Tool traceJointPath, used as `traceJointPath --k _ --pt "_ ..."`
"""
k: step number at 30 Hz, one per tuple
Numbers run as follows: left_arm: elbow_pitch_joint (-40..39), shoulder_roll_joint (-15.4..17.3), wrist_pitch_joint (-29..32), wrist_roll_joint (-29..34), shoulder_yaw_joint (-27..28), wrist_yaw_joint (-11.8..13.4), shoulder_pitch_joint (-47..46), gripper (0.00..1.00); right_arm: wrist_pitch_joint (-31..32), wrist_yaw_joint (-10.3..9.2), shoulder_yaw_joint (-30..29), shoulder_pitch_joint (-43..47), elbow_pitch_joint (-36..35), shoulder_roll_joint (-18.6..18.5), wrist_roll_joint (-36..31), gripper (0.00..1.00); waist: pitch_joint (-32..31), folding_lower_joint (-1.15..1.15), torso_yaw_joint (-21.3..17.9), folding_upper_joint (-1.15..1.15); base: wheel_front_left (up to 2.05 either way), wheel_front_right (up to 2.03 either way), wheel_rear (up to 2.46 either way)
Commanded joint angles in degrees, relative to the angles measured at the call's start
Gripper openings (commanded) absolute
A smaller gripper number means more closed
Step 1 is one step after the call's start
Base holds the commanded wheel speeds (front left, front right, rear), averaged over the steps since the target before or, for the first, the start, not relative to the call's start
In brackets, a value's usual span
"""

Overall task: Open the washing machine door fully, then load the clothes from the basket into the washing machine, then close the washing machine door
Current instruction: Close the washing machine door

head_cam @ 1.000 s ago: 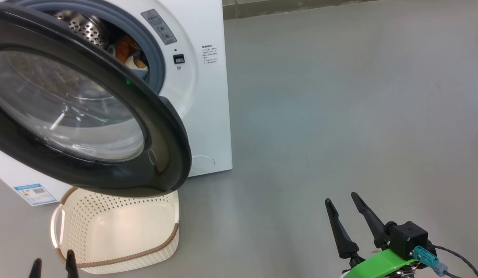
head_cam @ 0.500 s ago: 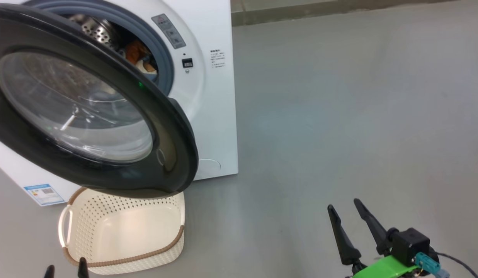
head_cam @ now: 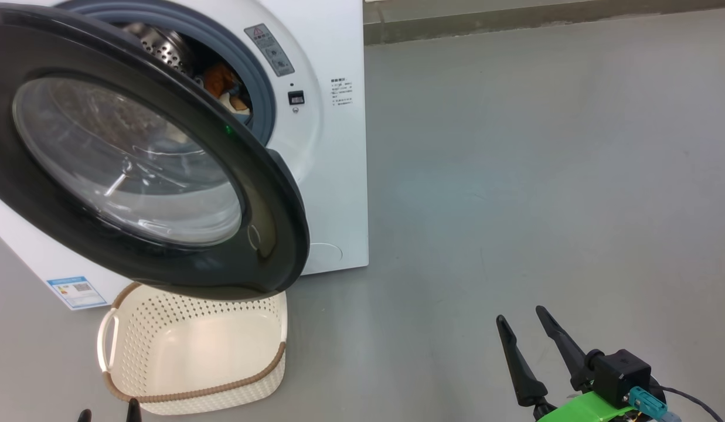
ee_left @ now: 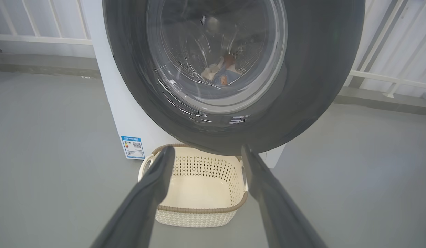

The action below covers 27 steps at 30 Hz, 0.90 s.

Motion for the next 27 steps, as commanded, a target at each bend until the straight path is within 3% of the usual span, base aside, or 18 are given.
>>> traceJointPath --k 1,27 --pt "-1.4 0.8 -0.4 0.4 1.7 -0.1 -0.9 1.00 -0.3 0.16 1.4 -0.8 -1.5 0.0 -0.7 1.00 0.0 0.00 -0.1 0.00 0.00 0.00 0.00" --pt "-4.1 1.0 -0.4 0.2 1.6 -0.1 -1.4 1.00 -0.3 0.16 0.7 -0.8 -1.0 0.0 -1.0 1.00 0.4 0.00 -0.4 0.00 0.00 0.00 0.00"
